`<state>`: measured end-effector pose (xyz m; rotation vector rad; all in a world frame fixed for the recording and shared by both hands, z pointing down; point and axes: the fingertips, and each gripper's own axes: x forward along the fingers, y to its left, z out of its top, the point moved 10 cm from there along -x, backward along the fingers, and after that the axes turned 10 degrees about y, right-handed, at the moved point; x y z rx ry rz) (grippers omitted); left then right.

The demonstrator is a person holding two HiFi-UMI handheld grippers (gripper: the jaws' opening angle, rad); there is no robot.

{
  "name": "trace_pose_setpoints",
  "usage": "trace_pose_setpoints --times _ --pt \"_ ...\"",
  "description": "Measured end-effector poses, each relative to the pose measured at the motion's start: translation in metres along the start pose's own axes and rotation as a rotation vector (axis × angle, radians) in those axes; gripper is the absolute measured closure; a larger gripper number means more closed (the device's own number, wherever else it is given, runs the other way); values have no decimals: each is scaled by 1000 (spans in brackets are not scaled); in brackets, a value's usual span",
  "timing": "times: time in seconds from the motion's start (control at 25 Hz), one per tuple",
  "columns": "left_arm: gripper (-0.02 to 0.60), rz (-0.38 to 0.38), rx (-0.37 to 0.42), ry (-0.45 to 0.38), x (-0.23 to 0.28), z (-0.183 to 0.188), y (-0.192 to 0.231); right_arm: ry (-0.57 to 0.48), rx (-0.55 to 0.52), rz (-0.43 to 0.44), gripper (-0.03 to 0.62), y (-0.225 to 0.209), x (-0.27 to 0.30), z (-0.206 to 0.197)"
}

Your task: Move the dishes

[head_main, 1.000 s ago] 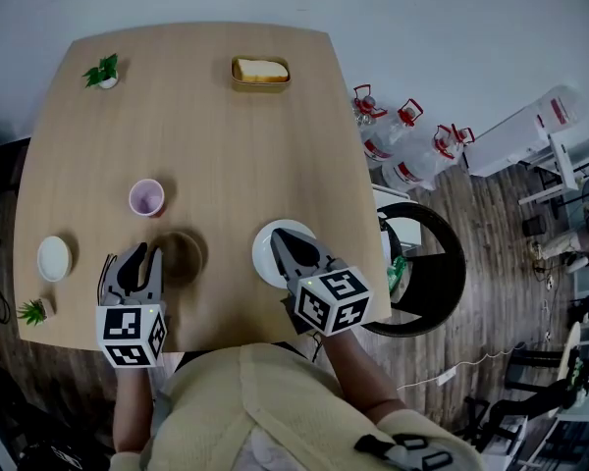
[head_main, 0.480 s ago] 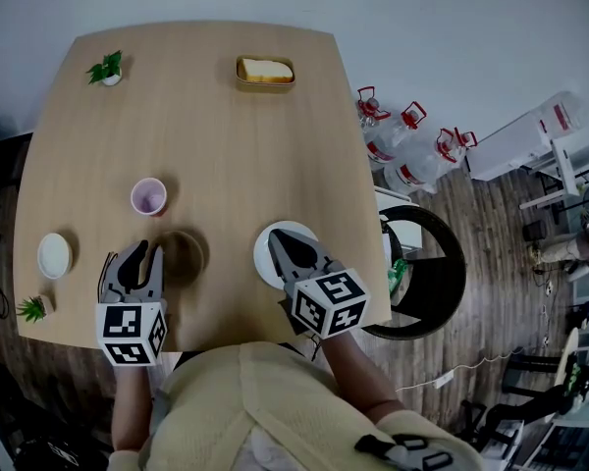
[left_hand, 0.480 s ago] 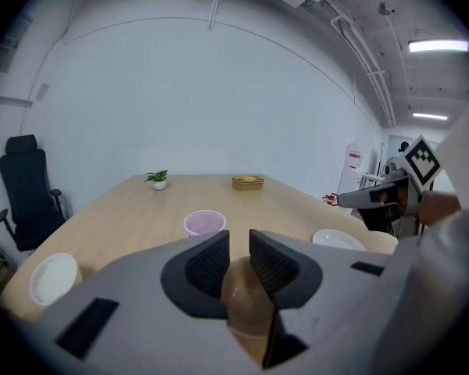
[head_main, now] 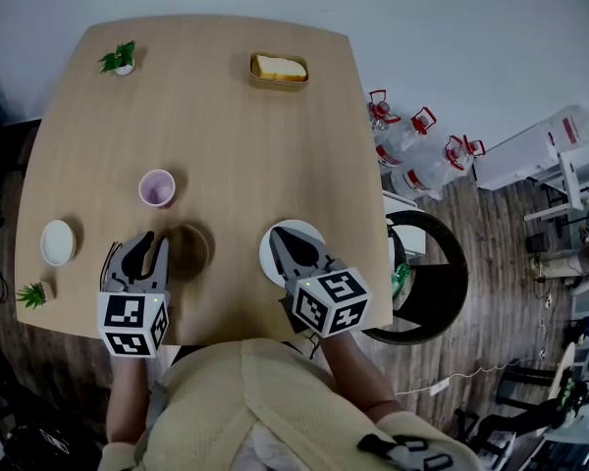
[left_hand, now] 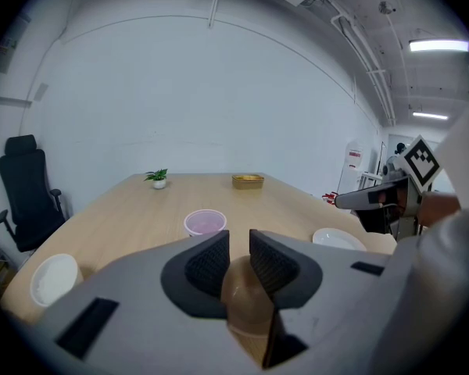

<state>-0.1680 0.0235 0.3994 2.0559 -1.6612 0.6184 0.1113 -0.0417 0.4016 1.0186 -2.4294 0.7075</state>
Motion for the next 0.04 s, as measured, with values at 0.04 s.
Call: trace_pose_setpoints --times 0.04 --pt "494 -2 2 1 1 0 1 2 1 1 580 1 1 -1"
